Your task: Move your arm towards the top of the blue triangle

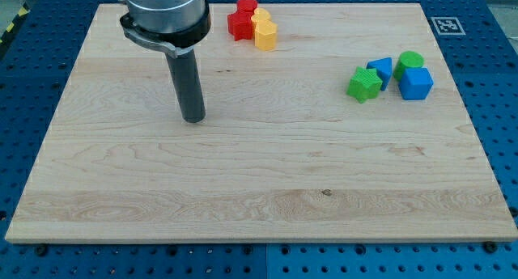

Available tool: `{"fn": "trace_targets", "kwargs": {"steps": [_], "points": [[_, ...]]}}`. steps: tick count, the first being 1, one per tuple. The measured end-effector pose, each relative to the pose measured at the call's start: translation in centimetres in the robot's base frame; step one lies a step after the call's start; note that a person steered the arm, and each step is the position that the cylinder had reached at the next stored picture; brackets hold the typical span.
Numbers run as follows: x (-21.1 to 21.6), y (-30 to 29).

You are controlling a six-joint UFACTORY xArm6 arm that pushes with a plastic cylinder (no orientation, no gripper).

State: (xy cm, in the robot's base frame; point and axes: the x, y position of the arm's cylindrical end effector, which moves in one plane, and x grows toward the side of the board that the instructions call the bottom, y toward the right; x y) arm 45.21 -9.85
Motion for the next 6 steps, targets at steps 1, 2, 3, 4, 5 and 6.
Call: {"fn": "trace_targets", "kwargs": {"steps": [1,2,3,4,5,6], "points": [[-0.1,0.0],[-3.9,5.3],[-8.4,13.3],[-9.4,15.5],[-9.7,15.5],[-11.1,16.2]]}}
